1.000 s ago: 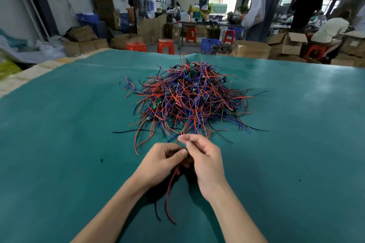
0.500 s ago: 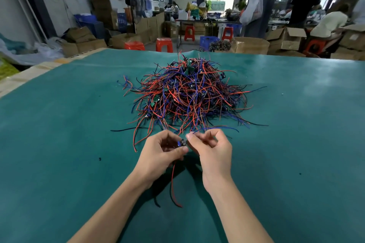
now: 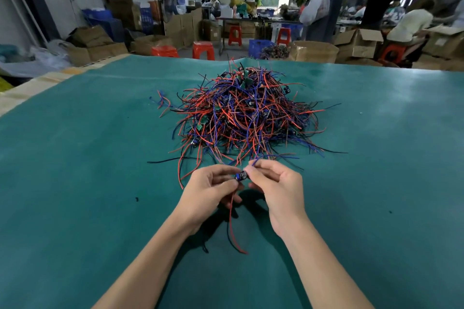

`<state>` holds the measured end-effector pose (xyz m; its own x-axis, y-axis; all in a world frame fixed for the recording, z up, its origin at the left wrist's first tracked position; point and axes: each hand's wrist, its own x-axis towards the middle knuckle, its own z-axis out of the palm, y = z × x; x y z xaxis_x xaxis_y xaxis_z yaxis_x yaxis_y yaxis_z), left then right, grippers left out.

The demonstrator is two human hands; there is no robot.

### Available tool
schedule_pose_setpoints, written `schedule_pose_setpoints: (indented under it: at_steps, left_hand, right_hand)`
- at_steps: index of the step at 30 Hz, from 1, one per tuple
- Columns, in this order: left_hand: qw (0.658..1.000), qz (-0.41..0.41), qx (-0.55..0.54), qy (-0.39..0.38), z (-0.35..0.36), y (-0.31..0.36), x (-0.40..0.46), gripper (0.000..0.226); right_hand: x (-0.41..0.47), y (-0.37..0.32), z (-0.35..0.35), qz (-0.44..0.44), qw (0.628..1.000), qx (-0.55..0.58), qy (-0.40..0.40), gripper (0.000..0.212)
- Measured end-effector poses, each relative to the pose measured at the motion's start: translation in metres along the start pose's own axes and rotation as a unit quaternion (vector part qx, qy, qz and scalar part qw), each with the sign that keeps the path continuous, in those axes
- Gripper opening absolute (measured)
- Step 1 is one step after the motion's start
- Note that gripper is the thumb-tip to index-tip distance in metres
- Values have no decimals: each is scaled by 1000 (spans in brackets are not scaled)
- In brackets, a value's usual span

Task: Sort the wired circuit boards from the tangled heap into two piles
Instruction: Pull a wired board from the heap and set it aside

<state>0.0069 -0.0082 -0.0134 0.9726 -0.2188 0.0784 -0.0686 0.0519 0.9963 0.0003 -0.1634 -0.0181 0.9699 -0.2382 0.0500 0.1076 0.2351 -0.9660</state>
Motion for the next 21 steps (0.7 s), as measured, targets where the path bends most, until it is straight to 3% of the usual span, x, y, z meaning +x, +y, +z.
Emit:
schedule_pose_setpoints:
  at_steps: [5, 11, 21]
  left_hand:
    - [999, -6, 34, 0, 0, -1, -2, 9]
    - [998, 2, 61, 22, -2, 0, -5, 12]
    - [1000, -1, -16, 13, -4, 2, -8, 6]
  right_hand:
    - [-1, -1, 0, 5, 1000, 22, -3, 14]
    - [-3, -2, 2, 3, 1000, 9, -10, 16]
    - [-4, -3, 2, 2, 1000, -17, -23, 10]
